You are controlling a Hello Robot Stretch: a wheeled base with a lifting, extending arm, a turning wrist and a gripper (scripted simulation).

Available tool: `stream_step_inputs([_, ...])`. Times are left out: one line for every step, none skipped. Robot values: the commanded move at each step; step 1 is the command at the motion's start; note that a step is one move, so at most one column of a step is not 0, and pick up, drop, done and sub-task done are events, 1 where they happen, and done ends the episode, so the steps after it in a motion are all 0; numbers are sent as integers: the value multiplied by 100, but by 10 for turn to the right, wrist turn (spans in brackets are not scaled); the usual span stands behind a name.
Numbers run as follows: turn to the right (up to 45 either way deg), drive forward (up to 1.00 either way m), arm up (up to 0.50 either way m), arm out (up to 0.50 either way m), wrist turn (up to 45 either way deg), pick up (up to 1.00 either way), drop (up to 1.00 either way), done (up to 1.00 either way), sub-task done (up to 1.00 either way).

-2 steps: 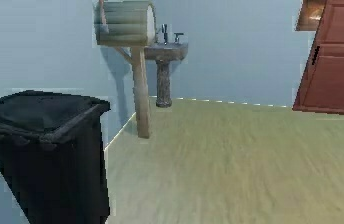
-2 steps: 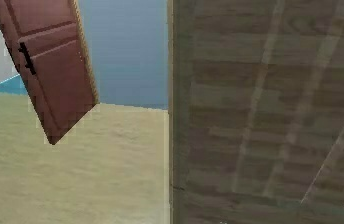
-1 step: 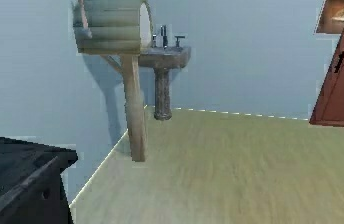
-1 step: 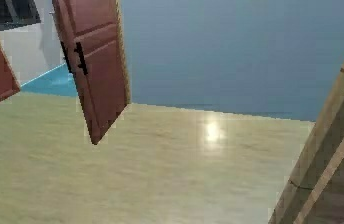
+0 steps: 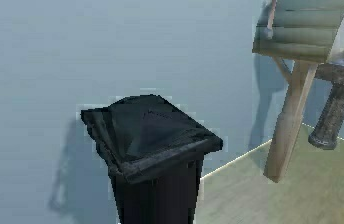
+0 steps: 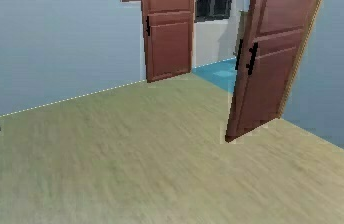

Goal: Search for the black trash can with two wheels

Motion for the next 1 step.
stream_step_inputs([0,0,0,0,0,0,0,100,0])
